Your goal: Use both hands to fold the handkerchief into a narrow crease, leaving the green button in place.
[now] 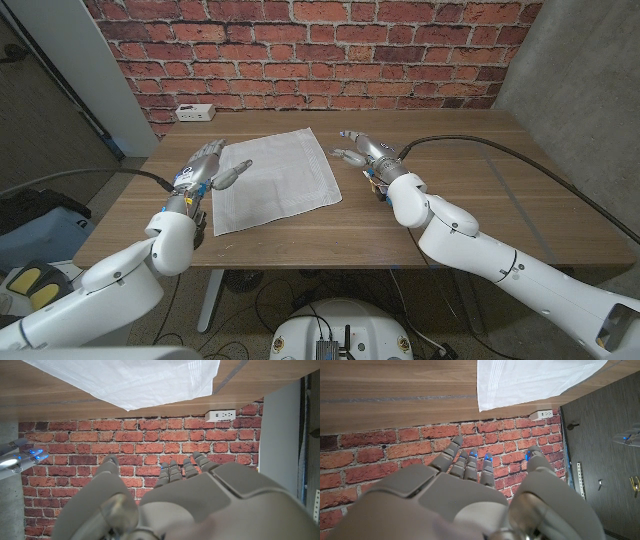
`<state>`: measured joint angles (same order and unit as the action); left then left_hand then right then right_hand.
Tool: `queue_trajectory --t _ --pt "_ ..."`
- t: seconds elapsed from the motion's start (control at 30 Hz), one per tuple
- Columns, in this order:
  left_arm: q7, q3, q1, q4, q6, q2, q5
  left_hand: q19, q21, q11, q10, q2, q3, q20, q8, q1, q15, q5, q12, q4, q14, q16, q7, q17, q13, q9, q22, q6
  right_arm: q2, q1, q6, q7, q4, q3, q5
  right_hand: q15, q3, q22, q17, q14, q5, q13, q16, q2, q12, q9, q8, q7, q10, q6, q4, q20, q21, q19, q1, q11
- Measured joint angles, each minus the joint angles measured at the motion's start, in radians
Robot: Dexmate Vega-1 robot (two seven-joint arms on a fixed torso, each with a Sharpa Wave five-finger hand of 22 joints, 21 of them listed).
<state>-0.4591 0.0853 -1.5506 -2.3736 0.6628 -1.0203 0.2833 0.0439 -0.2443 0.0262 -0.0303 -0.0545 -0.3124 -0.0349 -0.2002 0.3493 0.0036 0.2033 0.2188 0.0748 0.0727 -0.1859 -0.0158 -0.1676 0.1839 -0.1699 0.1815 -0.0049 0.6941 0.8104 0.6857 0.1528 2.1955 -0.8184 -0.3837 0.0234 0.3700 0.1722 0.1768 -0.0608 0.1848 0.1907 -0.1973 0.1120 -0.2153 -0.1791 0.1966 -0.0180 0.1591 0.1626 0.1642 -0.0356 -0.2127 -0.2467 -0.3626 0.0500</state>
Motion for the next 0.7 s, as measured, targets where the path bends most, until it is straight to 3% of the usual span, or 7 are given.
queue_trajectory --t 0.7 --pt "0.014 -0.005 -0.066 -0.023 0.050 0.030 0.064 -0.004 0.004 0.012 0.021 0.006 -0.003 0.005 0.000 0.022 -0.011 -0.004 0.008 0.024 -0.019 0.000 0.009 0.000 0.000 0.000 0.000 0.020 -0.022 -0.030 0.041 -0.088 0.001 -0.065 -0.090 0.004 0.004 0.000 0.000 -0.004 0.000 0.000 0.000 -0.009 0.000 0.000 0.000 -0.009 0.001 0.009 0.004 0.005 0.000 -0.005 -0.017 -0.001"
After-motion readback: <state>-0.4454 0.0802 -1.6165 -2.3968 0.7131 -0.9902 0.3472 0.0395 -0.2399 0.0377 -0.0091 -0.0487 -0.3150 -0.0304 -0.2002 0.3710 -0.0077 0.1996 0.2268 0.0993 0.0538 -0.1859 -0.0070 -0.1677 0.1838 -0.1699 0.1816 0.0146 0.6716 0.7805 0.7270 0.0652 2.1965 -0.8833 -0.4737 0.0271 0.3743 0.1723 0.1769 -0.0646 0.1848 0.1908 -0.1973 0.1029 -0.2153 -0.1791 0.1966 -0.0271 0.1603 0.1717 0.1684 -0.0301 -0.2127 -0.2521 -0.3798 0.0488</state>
